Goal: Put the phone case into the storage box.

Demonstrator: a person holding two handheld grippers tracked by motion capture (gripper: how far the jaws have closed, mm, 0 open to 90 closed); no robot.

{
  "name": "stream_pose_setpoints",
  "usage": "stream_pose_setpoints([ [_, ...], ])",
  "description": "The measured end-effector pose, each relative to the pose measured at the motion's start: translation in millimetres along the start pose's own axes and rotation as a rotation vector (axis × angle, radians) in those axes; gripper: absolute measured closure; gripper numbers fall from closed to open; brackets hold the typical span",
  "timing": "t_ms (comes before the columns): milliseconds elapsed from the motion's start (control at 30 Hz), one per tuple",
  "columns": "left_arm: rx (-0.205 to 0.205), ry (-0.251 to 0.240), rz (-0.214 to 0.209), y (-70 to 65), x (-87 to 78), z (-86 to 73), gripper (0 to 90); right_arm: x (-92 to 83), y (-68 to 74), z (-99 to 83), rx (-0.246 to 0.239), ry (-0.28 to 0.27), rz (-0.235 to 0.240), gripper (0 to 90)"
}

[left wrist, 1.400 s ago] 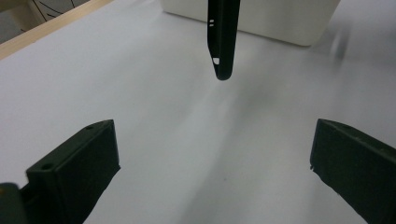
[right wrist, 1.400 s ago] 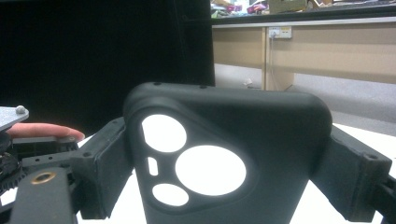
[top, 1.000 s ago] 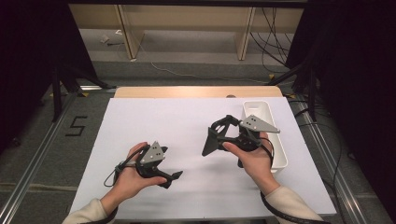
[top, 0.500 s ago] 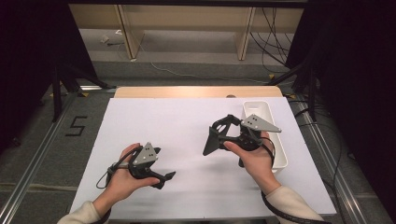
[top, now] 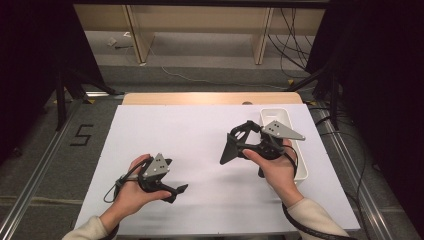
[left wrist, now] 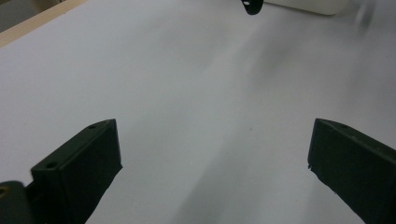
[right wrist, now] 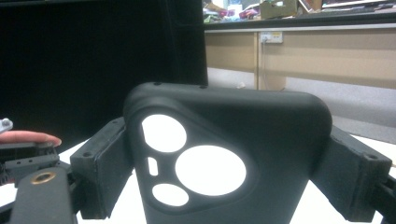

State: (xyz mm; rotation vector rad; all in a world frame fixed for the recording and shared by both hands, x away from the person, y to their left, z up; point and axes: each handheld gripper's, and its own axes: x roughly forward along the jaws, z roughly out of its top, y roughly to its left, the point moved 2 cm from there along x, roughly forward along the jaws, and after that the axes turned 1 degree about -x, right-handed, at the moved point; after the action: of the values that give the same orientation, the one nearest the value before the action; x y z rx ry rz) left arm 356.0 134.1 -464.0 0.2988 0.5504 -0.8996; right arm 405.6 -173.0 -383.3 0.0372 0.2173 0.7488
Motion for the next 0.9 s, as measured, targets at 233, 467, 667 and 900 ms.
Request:
stream_pose_setpoints([
  [233,-0.003,-0.002,0.000,0.7,0.1,0.3,2.1,-4.9,-5.6,5.6,0.006,-0.015,-0.015,15.3],
  [467,-0.010,-0.006,0.003,1.7,0.2,0.0,2.1,-7.7,-9.8,8.6,0.007,-0.028,-0.025,15.3],
  [667,-0.008,-0.004,0.003,1.7,0.6,-0.1,2.2,-10.2,-11.9,12.0,0.009,-0.037,-0.032,15.3],
  [900,-0.008,-0.004,0.004,1.9,0.8,0.0,2.2,-14.1,-14.9,16.7,0.015,-0.051,-0.039,15.3],
])
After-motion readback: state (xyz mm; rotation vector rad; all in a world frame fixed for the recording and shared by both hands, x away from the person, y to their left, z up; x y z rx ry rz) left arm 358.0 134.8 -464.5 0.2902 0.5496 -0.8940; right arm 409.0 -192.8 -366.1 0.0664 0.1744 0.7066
